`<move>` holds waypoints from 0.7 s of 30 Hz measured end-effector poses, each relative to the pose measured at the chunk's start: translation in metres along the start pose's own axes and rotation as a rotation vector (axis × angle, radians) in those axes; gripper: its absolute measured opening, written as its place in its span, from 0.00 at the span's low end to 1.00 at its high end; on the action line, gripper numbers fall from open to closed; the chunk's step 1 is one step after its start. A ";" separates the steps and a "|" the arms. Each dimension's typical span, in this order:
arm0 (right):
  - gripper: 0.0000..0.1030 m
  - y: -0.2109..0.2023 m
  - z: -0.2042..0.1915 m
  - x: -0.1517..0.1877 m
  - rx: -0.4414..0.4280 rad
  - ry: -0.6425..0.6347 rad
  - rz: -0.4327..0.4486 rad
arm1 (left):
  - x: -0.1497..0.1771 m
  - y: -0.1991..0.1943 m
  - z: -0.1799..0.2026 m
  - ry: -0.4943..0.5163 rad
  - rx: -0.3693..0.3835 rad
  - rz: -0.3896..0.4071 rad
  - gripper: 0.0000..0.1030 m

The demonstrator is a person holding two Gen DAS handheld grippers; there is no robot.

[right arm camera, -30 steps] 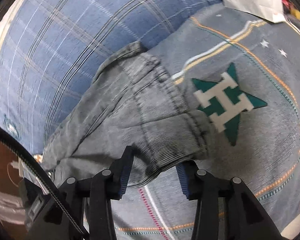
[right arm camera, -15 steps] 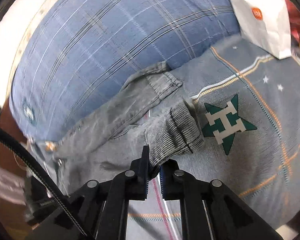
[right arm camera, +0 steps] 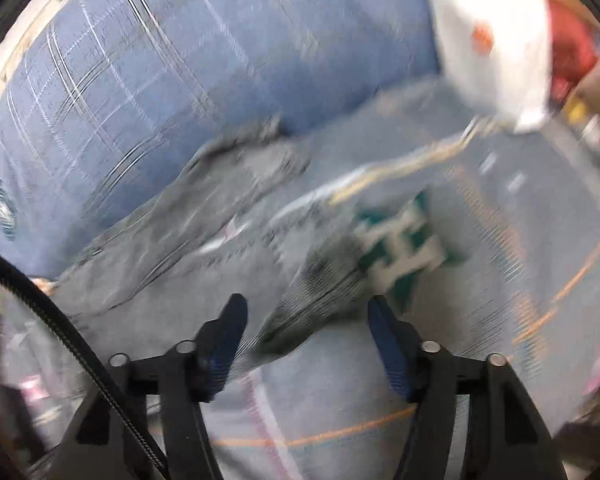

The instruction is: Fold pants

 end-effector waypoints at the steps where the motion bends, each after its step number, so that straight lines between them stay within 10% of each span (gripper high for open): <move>1: 0.63 -0.009 0.001 -0.003 0.012 -0.007 0.040 | -0.003 -0.004 0.004 0.015 0.001 0.012 0.56; 9: 0.72 0.009 -0.059 -0.020 -0.355 0.073 -0.154 | -0.062 -0.017 0.002 0.070 -0.052 0.048 0.64; 21: 0.72 0.173 -0.138 -0.090 -0.358 0.295 -0.266 | -0.080 0.000 -0.094 -0.181 -0.069 0.068 0.68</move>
Point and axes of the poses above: each gripper's, at about its wrist camera, not at the fingertips, and y roughly the way its jaws point, z to its right, x to its underside, the point moved 7 cm from there along y, roughly the way its jaws point, and after that the axes turned 13 degrees about y, right-handed, at the moved point
